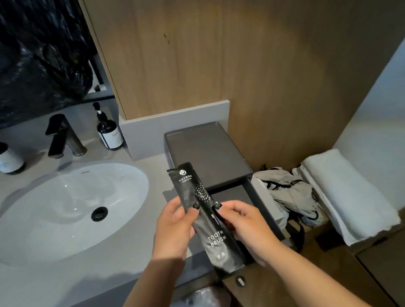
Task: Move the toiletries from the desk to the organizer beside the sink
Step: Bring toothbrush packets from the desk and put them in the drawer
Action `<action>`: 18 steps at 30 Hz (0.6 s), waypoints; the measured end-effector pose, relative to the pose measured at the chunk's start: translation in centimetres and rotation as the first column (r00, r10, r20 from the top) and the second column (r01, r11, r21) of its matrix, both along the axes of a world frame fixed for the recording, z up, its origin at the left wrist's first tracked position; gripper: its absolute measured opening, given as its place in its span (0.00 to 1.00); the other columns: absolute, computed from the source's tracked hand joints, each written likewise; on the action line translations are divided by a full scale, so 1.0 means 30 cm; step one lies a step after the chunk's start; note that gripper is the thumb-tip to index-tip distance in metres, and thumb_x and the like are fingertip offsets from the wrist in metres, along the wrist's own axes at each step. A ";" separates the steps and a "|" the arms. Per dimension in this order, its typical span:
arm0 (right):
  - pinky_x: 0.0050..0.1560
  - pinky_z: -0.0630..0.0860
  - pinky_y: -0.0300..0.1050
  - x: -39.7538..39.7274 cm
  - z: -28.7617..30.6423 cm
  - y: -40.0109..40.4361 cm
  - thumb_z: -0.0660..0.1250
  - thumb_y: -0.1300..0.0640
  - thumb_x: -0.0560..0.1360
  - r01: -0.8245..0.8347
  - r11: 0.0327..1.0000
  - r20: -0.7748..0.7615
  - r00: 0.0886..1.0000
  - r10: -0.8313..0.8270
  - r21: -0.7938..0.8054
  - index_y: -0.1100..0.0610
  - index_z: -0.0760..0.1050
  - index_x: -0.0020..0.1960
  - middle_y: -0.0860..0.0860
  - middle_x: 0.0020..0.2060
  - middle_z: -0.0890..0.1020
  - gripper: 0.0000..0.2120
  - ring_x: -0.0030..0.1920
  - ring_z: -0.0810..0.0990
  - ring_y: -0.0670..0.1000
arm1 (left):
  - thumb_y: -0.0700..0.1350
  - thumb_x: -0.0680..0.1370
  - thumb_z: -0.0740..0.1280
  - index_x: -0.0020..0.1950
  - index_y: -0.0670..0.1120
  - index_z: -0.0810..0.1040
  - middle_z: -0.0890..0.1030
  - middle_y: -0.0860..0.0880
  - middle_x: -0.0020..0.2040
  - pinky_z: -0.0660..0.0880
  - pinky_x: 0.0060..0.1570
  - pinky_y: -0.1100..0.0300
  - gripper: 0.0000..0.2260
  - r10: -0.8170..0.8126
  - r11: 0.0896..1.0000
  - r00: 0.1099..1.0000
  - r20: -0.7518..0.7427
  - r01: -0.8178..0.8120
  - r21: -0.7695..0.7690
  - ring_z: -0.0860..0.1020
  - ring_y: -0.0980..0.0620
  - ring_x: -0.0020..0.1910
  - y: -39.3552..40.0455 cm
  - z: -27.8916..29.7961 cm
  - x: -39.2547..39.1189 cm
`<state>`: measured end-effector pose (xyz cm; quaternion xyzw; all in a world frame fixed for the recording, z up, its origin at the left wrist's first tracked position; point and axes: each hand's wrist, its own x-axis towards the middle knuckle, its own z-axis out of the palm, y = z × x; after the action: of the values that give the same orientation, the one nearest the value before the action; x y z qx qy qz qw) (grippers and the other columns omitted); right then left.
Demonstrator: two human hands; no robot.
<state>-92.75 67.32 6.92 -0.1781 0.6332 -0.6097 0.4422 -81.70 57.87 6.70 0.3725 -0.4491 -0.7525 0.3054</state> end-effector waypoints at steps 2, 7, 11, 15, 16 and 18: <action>0.43 0.77 0.41 -0.001 0.010 0.016 0.68 0.63 0.74 -0.008 0.998 0.059 0.998 0.012 -0.058 0.62 0.81 0.49 0.56 0.41 0.85 0.05 0.41 0.83 0.50 | 0.29 0.76 0.64 0.55 0.43 0.77 0.85 0.44 0.48 0.77 0.53 0.50 0.12 0.003 0.999 1.000 0.029 -0.001 -0.051 0.83 0.45 0.49 0.007 0.004 -0.017; 0.46 0.79 0.41 -0.045 0.027 0.052 0.67 0.70 0.73 -0.071 0.996 0.072 0.995 0.075 -0.057 0.63 0.78 0.52 0.58 0.45 0.86 0.09 0.44 0.84 0.52 | 0.30 0.74 0.67 0.54 0.45 0.79 0.85 0.49 0.44 0.77 0.45 0.59 0.14 0.042 0.977 0.993 0.107 -0.019 -0.211 0.83 0.52 0.44 0.032 0.006 -0.067; 0.51 0.80 0.47 -0.115 0.052 0.101 0.67 0.70 0.73 -0.072 0.997 0.040 0.997 0.072 -0.004 0.64 0.78 0.54 0.59 0.46 0.86 0.10 0.46 0.84 0.55 | 0.32 0.75 0.68 0.57 0.46 0.77 0.82 0.49 0.52 0.76 0.51 0.61 0.14 0.146 0.961 0.978 0.150 -0.105 -0.255 0.81 0.54 0.49 0.048 -0.033 -0.094; 0.56 0.78 0.51 -0.216 0.065 0.165 0.67 0.70 0.73 -0.094 0.992 0.027 0.995 0.092 0.083 0.63 0.78 0.54 0.58 0.47 0.86 0.10 0.49 0.84 0.57 | 0.34 0.74 0.68 0.61 0.44 0.72 0.77 0.40 0.61 0.72 0.60 0.55 0.17 0.297 0.944 0.898 0.325 -0.225 -0.240 0.77 0.44 0.59 0.054 -0.142 -0.118; 0.56 0.78 0.51 -0.238 0.068 0.181 0.67 0.69 0.73 -0.116 0.986 0.023 0.993 0.114 0.121 0.62 0.79 0.53 0.58 0.46 0.86 0.10 0.49 0.84 0.57 | 0.35 0.75 0.68 0.63 0.42 0.71 0.75 0.39 0.63 0.70 0.61 0.55 0.18 0.300 0.950 0.876 0.378 -0.237 -0.205 0.75 0.43 0.62 0.058 -0.169 -0.121; 0.53 0.79 0.51 -0.279 0.072 0.213 0.68 0.69 0.73 -0.167 0.967 0.028 0.986 0.165 0.194 0.62 0.80 0.52 0.59 0.46 0.86 0.09 0.47 0.84 0.58 | 0.37 0.77 0.67 0.68 0.40 0.68 0.72 0.39 0.66 0.66 0.64 0.55 0.21 0.237 0.971 0.859 0.453 -0.202 -0.126 0.72 0.43 0.65 0.069 -0.205 -0.124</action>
<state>-101.12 73.70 9.09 -0.1829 0.6704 -0.5063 0.5107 -85.41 59.95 0.56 0.5792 -0.4912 -0.5843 0.2861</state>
